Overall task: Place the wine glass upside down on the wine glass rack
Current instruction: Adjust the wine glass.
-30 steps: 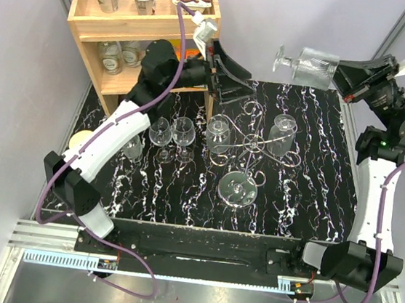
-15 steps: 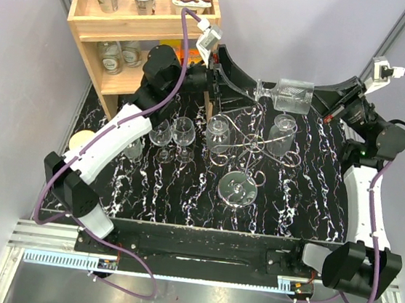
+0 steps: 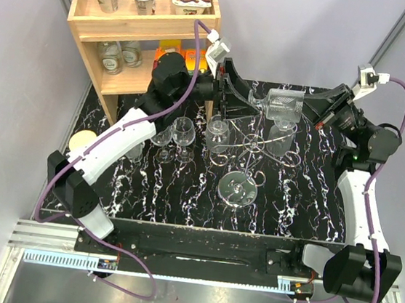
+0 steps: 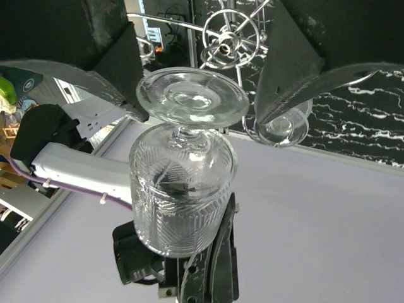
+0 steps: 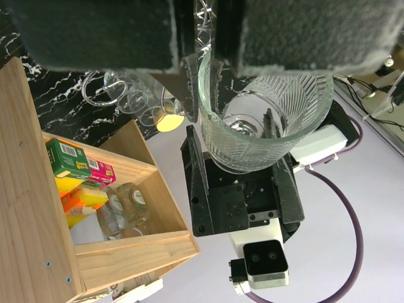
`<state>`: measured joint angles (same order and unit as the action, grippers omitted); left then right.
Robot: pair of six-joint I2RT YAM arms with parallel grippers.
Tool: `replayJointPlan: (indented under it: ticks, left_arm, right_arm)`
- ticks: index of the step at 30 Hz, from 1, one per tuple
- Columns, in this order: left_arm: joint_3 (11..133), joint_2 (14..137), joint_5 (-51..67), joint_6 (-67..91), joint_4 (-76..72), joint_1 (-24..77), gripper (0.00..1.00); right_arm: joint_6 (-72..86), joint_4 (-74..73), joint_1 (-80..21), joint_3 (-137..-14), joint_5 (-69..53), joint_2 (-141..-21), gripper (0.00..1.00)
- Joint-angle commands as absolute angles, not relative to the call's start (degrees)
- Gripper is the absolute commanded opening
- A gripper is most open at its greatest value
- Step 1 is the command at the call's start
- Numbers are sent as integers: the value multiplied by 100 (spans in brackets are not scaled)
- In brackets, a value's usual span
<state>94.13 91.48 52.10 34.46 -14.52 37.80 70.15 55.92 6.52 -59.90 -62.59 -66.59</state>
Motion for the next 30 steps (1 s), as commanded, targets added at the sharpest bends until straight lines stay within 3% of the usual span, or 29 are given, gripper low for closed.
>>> replayJointPlan:
  ticks: [1, 6, 8, 13, 15, 22, 25, 30]
  left_arm:
    - [9273, 8991, 5335, 3357, -1564, 3779, 67]
    - [9264, 8921, 5396, 3322, -1556, 3779, 60]
    - [9281, 8912, 5414, 3322, -1556, 3771, 52]
    - [9290, 8868, 5467, 3174, -1451, 3771, 20]
    - [9308, 8807, 5467, 2998, -1249, 3771, 2]
    - [9237, 8605, 5449, 2575, -888, 3735, 0]
    - [9246, 8587, 5423, 2593, -879, 3700, 0]
    - [9193, 8517, 5405, 2532, -844, 3639, 0]
  right_arm:
    - [6996, 5933, 589, -6029, -6056, -6469, 0]
    - [6970, 5924, 554, -5986, -6099, -6434, 0]
    - [6943, 5889, 554, -5950, -6135, -6399, 0]
    - [6786, 5784, 545, -5836, -6231, -6320, 0]
    - [6663, 5696, 545, -5766, -6301, -6284, 0]
    - [5723, 4844, 536, -5573, -6636, -6126, 24]
    - [5415, 4589, 536, -5432, -6706, -6082, 42]
    - [4809, 3982, 528, -5353, -6838, -6021, 48]
